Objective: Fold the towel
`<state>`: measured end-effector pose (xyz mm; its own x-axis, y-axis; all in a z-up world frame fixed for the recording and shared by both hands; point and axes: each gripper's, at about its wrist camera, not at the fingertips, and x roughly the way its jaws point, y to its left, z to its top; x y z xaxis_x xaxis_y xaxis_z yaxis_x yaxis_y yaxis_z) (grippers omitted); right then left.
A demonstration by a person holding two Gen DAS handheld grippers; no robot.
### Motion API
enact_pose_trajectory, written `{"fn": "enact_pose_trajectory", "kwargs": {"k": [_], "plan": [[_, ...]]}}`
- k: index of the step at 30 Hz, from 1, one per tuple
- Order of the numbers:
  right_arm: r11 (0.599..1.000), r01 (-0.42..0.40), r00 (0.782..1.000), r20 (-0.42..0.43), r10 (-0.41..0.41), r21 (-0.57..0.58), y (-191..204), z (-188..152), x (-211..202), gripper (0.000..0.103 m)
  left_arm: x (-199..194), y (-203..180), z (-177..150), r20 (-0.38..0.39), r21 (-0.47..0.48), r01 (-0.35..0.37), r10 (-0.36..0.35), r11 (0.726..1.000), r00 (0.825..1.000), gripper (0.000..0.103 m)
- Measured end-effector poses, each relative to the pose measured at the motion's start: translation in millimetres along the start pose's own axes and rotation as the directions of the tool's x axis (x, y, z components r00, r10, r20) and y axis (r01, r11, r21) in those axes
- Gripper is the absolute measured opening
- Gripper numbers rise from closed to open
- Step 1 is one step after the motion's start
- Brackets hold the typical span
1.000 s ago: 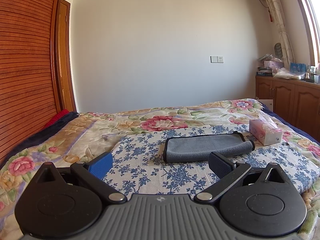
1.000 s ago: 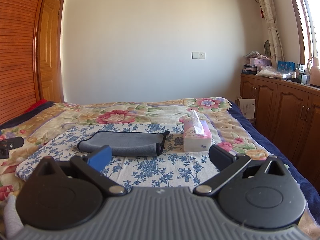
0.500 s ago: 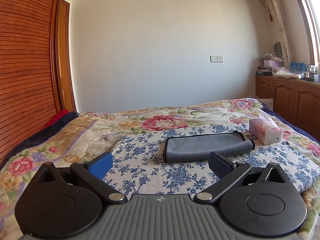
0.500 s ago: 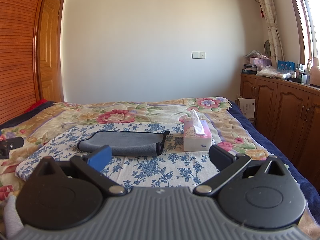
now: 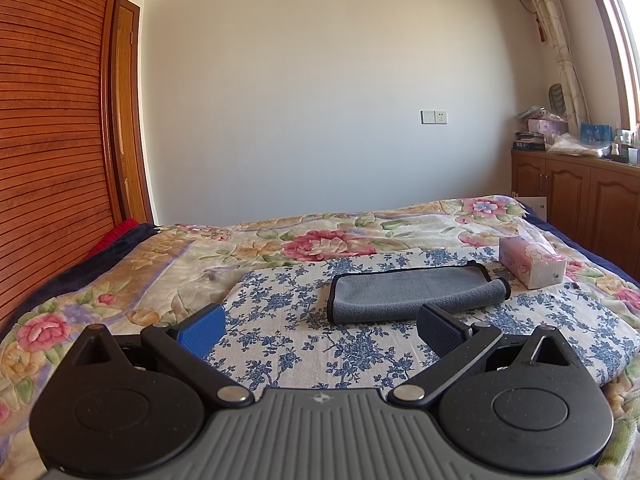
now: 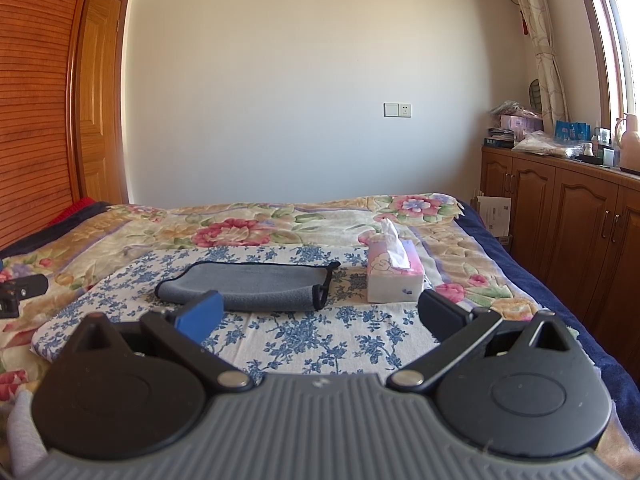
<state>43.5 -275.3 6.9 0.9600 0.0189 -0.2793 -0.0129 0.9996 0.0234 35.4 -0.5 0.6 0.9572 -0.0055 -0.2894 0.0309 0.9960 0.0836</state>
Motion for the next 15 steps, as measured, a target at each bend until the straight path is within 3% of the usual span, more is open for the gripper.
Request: {"fn": "enact_pose_trajectory", "kwargs": {"k": [15], "plan": [[1.000,0.000,1.000,0.000,0.000,0.001,0.2,0.1,0.0,0.103,-0.6,5.3,-1.8,0.002,0.001,0.001,-0.001,1.000,1.000,0.103]]}}
